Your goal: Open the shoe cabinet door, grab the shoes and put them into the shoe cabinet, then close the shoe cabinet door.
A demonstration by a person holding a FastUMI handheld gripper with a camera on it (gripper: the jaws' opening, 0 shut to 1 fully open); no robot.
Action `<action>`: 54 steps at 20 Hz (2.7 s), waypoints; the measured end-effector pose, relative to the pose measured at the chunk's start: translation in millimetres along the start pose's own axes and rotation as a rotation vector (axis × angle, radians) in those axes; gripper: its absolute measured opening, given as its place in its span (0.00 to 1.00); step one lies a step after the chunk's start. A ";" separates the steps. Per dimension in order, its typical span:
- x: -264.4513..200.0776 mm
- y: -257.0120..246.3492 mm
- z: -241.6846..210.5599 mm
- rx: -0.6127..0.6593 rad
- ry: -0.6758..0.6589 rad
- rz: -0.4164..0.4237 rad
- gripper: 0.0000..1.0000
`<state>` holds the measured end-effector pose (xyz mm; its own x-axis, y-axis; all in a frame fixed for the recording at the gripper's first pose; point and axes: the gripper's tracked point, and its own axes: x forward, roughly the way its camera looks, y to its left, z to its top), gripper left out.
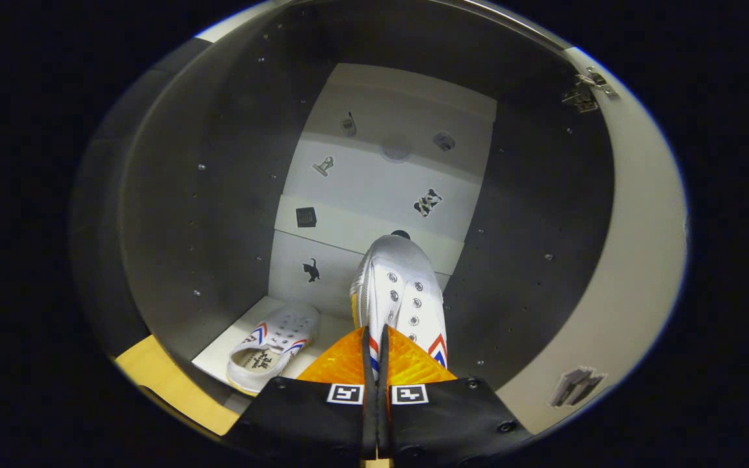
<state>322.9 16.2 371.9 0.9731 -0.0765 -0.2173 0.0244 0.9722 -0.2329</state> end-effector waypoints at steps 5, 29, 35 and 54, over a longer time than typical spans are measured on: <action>62.5 6.5 -45.9 0.002 0.121 0.013 0.02; -25.8 24.6 -35.2 0.196 0.043 0.090 0.99; -155.8 50.0 -11.3 0.196 -0.150 0.168 0.99; -427.0 -34.3 -125.5 0.322 -0.132 0.100 0.97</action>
<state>-122.3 -12.3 353.7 0.9950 0.0310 -0.0947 -0.0217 0.9949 0.0981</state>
